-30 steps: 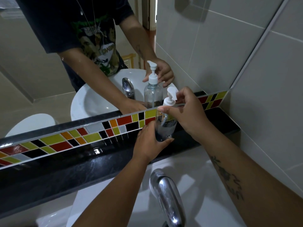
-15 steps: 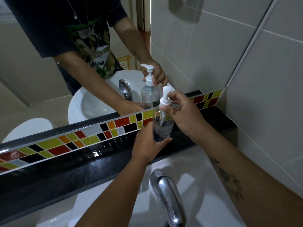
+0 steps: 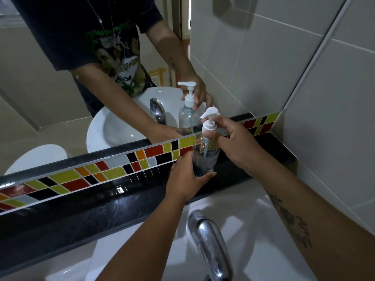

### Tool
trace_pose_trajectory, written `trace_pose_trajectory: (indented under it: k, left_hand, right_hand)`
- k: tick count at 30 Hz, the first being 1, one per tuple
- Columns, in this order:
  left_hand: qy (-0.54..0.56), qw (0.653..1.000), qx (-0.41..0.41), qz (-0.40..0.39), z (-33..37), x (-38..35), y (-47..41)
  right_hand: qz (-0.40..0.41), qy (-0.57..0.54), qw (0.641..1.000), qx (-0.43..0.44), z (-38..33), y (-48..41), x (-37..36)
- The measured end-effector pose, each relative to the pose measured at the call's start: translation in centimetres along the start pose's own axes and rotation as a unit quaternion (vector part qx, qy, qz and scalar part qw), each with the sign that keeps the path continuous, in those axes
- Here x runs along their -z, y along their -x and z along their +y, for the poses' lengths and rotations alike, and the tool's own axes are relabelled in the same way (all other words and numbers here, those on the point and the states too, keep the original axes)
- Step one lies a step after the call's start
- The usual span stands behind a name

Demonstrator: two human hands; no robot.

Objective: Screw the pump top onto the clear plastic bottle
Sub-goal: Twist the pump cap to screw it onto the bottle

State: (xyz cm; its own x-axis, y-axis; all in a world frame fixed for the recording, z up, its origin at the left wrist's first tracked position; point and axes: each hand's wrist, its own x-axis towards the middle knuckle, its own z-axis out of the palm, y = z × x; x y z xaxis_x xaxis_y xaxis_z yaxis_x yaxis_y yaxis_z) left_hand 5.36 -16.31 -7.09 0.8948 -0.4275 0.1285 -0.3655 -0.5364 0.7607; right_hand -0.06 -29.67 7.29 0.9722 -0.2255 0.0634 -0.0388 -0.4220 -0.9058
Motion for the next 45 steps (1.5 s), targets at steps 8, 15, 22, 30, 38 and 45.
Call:
trace_pose_trajectory:
  k: [8, 15, 22, 30, 38, 45]
  left_hand:
    - [0.002, 1.0, 0.002, -0.003, -0.2, -0.1, -0.1]
    - [0.0, 1.0, 0.01, -0.011, -0.1, -0.1, -0.2]
    - [0.018, 1.0, 0.014, -0.012, -0.1, 0.0, 0.0]
    - [-0.005, 1.0, 0.016, -0.018, -0.2, -0.1, -0.2]
    - [-0.007, 0.999, 0.017, -0.026, -0.5, -0.1, -0.4]
    - [0.011, 0.999, 0.015, -0.034, -0.4, 0.2, -0.3]
  right_hand:
    - [0.075, 0.028, 0.996, 0.034, 0.1, -0.3, -0.8]
    - [0.12, 0.028, 0.992, 0.027, 0.8, -0.8, -1.8]
    - [0.166, 0.044, 0.985, 0.03, 0.9, -0.8, -2.9]
    - [0.052, 0.011, 0.999, 0.013, -0.3, 0.3, -0.8]
    - [0.111, 0.031, 0.993, 0.036, 0.4, 0.0, -2.0]
    - [0.149, 0.032, 0.987, 0.045, 0.6, 0.1, -2.8]
